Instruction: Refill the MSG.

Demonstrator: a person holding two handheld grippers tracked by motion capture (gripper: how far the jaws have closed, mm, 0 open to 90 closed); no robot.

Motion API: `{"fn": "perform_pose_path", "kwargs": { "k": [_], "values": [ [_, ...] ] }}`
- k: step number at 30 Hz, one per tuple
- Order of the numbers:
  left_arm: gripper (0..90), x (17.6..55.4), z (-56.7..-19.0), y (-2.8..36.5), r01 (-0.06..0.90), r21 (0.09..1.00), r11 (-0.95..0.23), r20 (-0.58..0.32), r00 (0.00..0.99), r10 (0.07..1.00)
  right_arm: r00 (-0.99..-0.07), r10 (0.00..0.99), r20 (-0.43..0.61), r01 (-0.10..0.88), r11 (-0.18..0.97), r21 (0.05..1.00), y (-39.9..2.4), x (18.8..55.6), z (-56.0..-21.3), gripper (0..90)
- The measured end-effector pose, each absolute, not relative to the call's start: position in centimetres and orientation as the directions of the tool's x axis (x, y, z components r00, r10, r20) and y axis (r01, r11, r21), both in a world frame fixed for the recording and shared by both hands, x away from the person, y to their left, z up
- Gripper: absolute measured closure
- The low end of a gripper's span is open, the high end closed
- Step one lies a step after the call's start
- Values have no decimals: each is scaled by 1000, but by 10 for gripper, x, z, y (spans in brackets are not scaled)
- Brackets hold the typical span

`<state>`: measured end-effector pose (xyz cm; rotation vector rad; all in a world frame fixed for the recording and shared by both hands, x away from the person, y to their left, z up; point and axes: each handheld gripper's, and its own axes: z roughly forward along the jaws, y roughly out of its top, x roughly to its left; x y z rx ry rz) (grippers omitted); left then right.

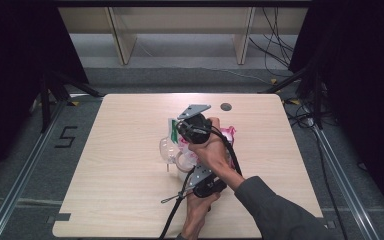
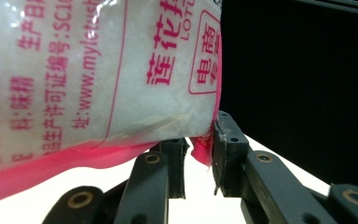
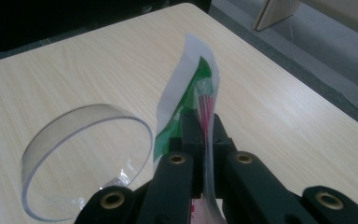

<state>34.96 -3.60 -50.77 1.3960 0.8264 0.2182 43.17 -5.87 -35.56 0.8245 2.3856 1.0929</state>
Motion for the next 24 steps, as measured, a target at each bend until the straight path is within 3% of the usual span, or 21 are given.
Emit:
{"fn": "perform_pose_path", "kwargs": {
  "k": [24],
  "values": [
    [760,349,-508,-36,329,921,210,-388,707,591,-752,649,-115,333,525,783,-57,431,-356,900]
  ]
}}
